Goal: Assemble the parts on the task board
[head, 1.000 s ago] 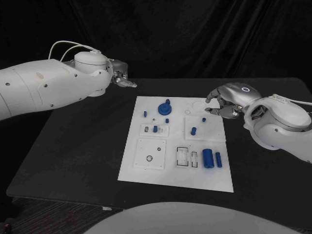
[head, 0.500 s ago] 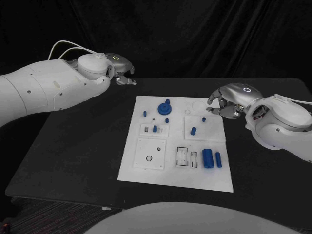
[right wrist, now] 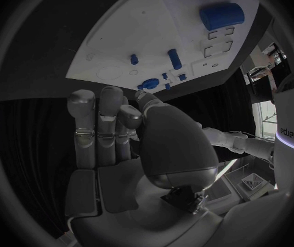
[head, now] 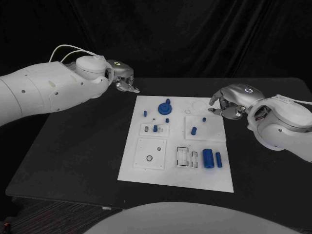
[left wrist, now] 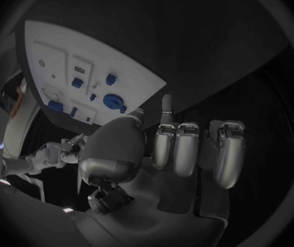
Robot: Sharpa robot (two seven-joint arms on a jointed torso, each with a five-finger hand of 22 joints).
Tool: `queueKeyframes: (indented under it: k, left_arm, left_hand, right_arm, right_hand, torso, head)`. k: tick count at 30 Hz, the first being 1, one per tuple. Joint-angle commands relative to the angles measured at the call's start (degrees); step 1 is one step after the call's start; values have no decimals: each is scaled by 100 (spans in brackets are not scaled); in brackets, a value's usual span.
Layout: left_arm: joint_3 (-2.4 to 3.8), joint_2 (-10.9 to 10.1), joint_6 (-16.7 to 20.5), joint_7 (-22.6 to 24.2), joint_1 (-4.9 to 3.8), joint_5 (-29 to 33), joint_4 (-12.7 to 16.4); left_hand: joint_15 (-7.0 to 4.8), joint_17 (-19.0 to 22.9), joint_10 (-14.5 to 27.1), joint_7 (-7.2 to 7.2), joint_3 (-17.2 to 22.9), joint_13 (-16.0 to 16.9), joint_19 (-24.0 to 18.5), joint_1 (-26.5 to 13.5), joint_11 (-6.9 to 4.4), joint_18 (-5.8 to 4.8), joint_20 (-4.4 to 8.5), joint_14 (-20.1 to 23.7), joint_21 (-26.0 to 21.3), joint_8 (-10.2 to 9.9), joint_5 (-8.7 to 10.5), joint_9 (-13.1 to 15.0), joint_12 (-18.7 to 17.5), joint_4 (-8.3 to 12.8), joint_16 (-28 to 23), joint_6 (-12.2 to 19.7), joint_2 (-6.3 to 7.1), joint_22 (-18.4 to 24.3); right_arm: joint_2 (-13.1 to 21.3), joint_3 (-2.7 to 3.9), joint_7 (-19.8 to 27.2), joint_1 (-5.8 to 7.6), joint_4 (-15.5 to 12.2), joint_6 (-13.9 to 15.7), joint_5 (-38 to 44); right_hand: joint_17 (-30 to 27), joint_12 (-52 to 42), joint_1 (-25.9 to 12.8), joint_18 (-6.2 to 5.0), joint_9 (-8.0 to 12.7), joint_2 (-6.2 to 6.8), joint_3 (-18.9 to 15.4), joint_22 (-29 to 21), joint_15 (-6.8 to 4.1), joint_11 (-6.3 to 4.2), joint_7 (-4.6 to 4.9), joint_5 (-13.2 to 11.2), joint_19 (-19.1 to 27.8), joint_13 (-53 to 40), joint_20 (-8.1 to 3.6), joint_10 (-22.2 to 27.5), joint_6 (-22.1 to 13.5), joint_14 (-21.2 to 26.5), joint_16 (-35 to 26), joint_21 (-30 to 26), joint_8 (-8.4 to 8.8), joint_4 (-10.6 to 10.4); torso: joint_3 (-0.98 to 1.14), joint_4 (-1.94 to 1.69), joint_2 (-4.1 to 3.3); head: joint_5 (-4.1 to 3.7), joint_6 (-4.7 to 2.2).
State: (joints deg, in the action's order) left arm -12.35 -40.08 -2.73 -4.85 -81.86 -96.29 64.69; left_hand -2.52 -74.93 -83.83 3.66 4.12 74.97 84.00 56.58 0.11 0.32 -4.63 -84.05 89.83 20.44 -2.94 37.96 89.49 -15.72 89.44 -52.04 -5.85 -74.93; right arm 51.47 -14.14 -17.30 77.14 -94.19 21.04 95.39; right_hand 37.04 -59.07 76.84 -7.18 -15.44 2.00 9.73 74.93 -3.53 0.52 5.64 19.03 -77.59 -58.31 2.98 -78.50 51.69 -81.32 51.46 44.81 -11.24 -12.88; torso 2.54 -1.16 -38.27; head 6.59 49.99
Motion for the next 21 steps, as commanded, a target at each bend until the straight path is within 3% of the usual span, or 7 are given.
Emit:
queueKeyframes:
  k: [1, 9, 17, 21]
  left_arm:
    - [6, -28, -998, -997, 10, 2355, 133]
    - [6, 9, -1323, -1544, 9, 3209, 383]
    - [6, 124, -1358, -1661, 9, 3378, 423]
    - [6, 166, -1355, -1680, 10, 3401, 416]
  left_hand:
    - [-90, -1507, -617, -11, -173, 1503, 600, -143, -53, -32, 144, -595, 17, 209, 26, 317, 51, -63, 56, -86, 4, -1507]
    - [-178, -1507, -617, -78, -276, 1503, 600, -61, -146, -32, 239, -595, 17, 277, 2, 588, 51, 16, 56, -223, 2, -1507]
    - [-196, -1507, -617, -99, -283, 1503, 600, -28, -165, -32, 258, -595, 17, 278, -19, 648, 51, 49, 56, -285, -3, -1507]
    - [-199, -1507, -617, -96, -246, 1503, 600, 59, -164, -32, 268, -595, 17, 154, -156, 683, 51, 141, 56, -290, -36, -1507]
  right_arm:
    - [24, 4, -42, -14, 3, -91, 30]
    - [40, 4, -31, -26, 7, -97, 30]
    - [47, 4, -31, -30, -8, -86, 30]
    - [58, 4, -34, -30, -12, -74, 30]
  right_hand:
    - [-5, 21, 13, -54, 10, -75, 18, 43, -6, -46, -16, 40, -2, 4, -16, -11, 43, -16, -19, -38, 23, -4]
    - [11, 36, 1, -51, 20, -81, 20, 31, -5, -39, -13, 83, -18, 14, -17, -9, 59, -37, -25, -51, 28, -13]
    - [6, 48, -22, -51, 25, -81, 14, 23, -3, -36, -11, 88, -22, 24, -17, -6, 64, -43, -37, -66, 31, -30]
    - [8, 50, -30, -51, 28, -82, 12, 19, -2, -33, -10, 90, -24, 26, -16, -6, 62, -46, -39, -74, 35, -36]
  torso:
    - [-13, 18, -18]
    - [-12, 16, -16]
    - [-12, 15, -16]
    - [-10, 17, -17]
  head:
    - [14, 1]
    - [16, 1]
    - [-12, 1]
    - [-13, 1]
